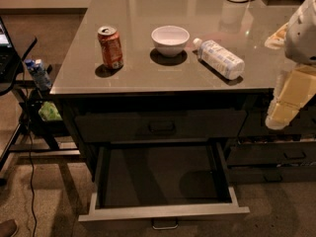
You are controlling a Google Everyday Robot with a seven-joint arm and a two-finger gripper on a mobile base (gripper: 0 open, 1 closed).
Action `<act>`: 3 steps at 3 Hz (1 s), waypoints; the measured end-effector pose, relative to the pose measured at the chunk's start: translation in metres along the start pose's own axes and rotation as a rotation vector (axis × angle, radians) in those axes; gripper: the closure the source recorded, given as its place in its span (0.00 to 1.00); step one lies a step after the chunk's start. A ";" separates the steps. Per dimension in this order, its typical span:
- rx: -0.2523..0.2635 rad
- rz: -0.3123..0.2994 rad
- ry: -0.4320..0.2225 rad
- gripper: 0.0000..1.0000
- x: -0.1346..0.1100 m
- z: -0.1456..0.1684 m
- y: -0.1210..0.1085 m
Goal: Place coke can into middle drawer
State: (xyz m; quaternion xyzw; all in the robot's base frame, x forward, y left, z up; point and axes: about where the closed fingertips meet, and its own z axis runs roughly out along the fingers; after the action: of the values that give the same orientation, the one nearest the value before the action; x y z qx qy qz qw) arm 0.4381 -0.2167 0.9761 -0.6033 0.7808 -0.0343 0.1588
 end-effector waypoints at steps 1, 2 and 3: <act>0.000 0.000 0.000 0.00 0.000 0.000 0.000; 0.010 0.014 -0.039 0.00 -0.007 0.003 -0.003; -0.001 0.003 -0.113 0.00 -0.037 0.014 -0.014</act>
Offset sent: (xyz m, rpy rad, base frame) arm 0.0125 0.0129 -0.0073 0.0919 -0.0216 -0.0132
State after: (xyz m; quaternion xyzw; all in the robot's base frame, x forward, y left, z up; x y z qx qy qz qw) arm 0.4633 -0.1829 0.9744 -0.6033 0.7714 0.0003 0.2025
